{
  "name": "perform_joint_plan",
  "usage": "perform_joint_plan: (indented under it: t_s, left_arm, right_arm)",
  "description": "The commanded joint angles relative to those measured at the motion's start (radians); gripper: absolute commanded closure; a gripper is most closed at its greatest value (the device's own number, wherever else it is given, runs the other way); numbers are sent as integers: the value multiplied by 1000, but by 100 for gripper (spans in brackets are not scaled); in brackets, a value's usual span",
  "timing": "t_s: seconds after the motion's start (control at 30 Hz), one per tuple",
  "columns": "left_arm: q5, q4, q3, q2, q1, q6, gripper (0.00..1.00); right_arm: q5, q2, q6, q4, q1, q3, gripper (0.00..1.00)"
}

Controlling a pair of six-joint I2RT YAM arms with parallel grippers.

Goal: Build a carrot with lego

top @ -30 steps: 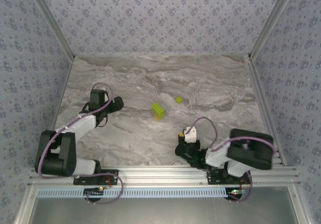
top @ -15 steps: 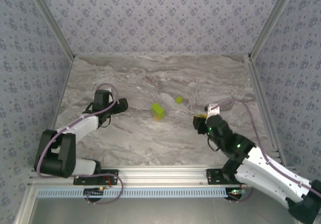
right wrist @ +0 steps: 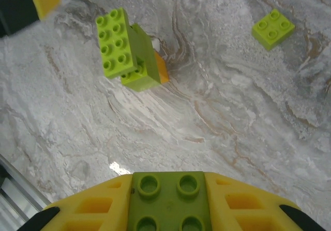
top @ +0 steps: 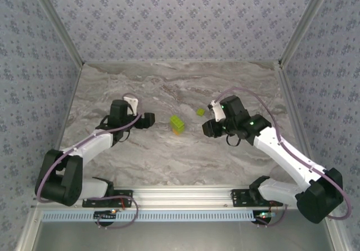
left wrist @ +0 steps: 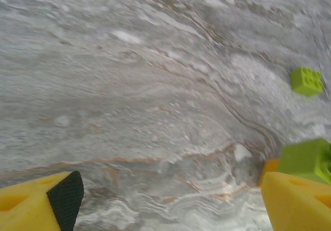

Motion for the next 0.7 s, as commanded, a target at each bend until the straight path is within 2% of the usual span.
perform_joint_plan:
  t_s: [0.0,0.1,0.2,0.37,0.67]
  left_arm:
    - [-30,-70,-6,-37,-69,62,9]
    - [-119,-99,-18,-79,-145,97,7]
    - [-142,-103,-17,-76,-159,119,7]
    - [-136,-105,4,-21,-188,168,7]
    - [-39,-176,98,144,-313,254,6]
  right_arm:
    - [-50,22,-52,-39,-16,62,74]
    - [-54,38,-63,-39,-33,65,74]
    - [-67,47,-61,-26,-54,58,74]
    - [-74,36,-60,-24,-67,54,73]
    - [-86,27,-63,-15,-101,20,73]
